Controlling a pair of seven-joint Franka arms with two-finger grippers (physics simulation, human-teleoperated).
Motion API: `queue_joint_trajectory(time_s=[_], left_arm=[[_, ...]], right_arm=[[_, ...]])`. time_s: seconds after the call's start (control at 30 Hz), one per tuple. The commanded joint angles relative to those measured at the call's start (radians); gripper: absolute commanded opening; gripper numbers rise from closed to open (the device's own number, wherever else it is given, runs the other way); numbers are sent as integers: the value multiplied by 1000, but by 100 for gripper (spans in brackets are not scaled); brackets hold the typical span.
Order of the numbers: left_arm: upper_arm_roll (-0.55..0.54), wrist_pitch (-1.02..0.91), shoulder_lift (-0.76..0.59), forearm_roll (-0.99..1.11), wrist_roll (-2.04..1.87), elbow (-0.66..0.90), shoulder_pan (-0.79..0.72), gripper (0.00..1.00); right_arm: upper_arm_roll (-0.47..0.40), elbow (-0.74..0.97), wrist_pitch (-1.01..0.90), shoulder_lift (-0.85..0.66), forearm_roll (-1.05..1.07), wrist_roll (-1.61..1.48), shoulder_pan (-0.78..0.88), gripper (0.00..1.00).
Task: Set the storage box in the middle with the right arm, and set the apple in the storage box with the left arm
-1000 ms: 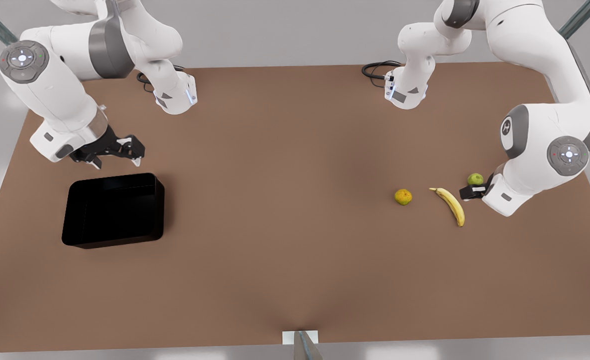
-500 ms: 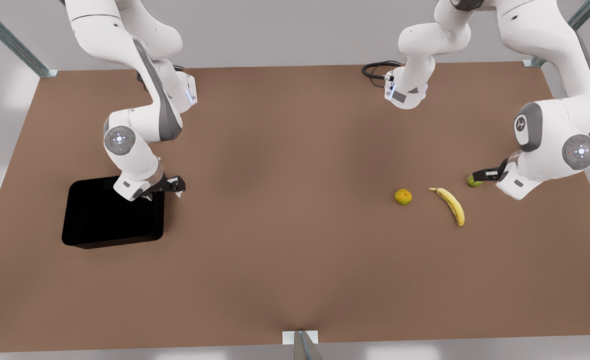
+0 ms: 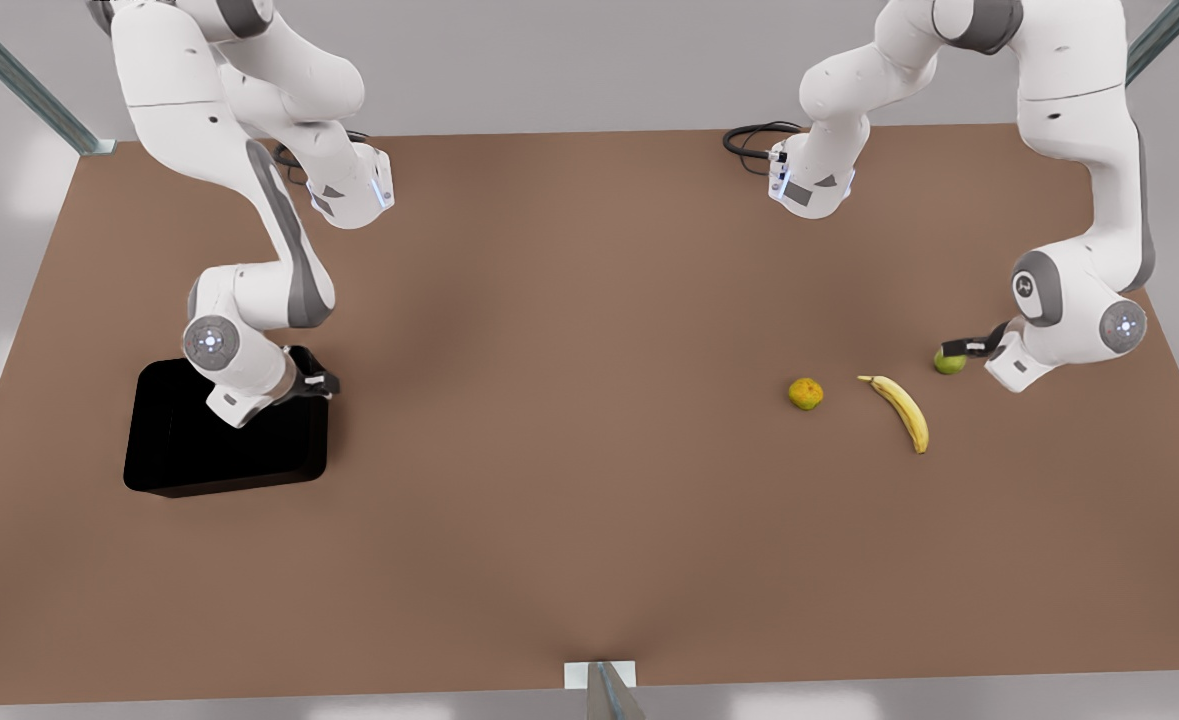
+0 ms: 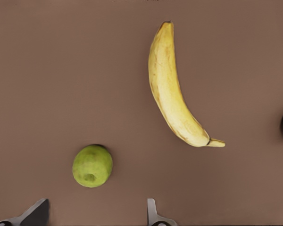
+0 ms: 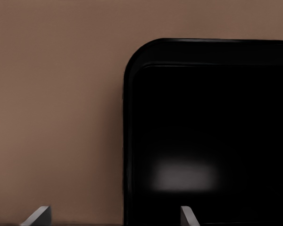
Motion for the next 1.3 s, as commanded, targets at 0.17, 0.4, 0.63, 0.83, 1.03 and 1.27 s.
queue_joint_trajectory(time_s=[0.17,0.4,0.63,0.83,1.03,1.27], left_arm=[[0,97,32,9,-6,-77,39,100],[-20,247,20,84,22,-81,66,100],[-37,287,-3,131,4,-158,63,100],[-38,371,57,166,22,-173,60,100],[-38,397,80,170,21,-176,68,99],[-38,413,94,170,21,-175,74,87]], right_arm=[[-2,11,83,88,2,-1,12,100],[-11,9,111,130,0,-22,7,69],[-12,8,133,133,0,-37,11,21],[-17,8,130,142,0,-39,12,21],[-15,20,114,94,2,-37,34,21],[-14,77,114,33,11,-33,161,21]])
